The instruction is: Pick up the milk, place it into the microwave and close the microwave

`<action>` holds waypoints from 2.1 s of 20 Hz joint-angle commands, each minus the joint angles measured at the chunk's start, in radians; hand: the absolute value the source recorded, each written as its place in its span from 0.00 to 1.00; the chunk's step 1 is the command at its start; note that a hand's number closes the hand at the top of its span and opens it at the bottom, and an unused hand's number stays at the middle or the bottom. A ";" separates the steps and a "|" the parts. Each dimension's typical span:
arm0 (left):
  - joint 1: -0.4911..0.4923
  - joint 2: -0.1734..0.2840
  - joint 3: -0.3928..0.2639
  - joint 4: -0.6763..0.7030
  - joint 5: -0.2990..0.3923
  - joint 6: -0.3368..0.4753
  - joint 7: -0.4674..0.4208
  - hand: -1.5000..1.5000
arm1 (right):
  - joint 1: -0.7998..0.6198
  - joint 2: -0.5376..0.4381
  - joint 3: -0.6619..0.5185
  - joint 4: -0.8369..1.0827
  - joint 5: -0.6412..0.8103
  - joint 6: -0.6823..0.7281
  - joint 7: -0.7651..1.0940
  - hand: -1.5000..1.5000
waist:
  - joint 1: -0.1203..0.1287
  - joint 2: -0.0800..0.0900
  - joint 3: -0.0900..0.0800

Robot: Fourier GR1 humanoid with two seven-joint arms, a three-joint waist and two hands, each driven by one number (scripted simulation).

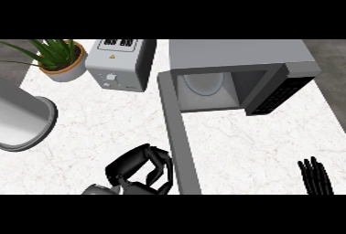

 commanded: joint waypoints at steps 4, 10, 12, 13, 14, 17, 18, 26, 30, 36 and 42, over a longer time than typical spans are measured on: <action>-0.095 -0.002 -0.288 0.184 0.068 0.252 0.012 1.00 | 0.147 -0.025 0.061 -0.343 -0.121 0.131 0.087 0.00 | -0.001 0.009 0.001; -0.208 -0.002 -0.536 0.243 0.178 0.525 0.062 1.00 | 0.251 -0.066 0.102 -0.547 -0.196 0.163 0.188 0.00 | -0.019 0.011 0.002; -0.216 -0.002 -0.619 0.238 0.198 0.642 0.055 1.00 | 0.244 -0.064 0.115 -0.609 -0.219 0.148 0.231 0.00 | -0.014 0.012 0.002; -0.244 -0.002 -0.635 0.235 0.208 0.689 0.053 1.00 | 0.269 -0.102 0.098 -0.639 -0.231 0.172 0.241 0.00 | -0.021 0.011 0.002; -0.296 -0.001 -0.621 0.271 0.245 0.706 0.036 1.00 | 0.252 -0.078 0.123 -0.685 -0.229 0.138 0.272 0.00 | -0.023 0.015 0.001; -0.365 -0.001 -0.640 0.281 0.319 0.772 0.061 1.00 | 0.272 -0.112 0.132 -0.760 -0.255 0.157 0.321 0.00 | -0.052 0.021 0.000; -0.363 -0.001 -0.673 0.281 0.316 0.829 0.054 1.00 | 0.281 -0.110 0.141 -0.793 -0.256 0.148 0.339 0.00 | -0.051 0.019 0.000; -0.503 -0.001 -0.666 0.329 0.475 1.020 0.036 1.00 | 0.270 -0.139 0.166 -0.902 -0.299 0.131 0.444 0.00 | -0.087 0.036 -0.002; -0.611 -0.001 -0.628 0.381 0.544 1.083 0.031 1.00 | 0.290 -0.139 0.167 -0.934 -0.328 0.117 0.476 0.00 | -0.105 0.038 0.001; -0.729 -0.002 -0.606 0.471 0.643 1.140 0.000 1.00 | 0.298 -0.154 0.162 -0.992 -0.358 0.093 0.533 0.00 | -0.120 0.043 0.002; -0.812 -0.002 -0.562 0.564 0.749 1.136 -0.030 1.00 | 0.278 -0.179 0.148 -1.034 -0.404 0.077 0.586 0.00 | -0.151 0.062 0.002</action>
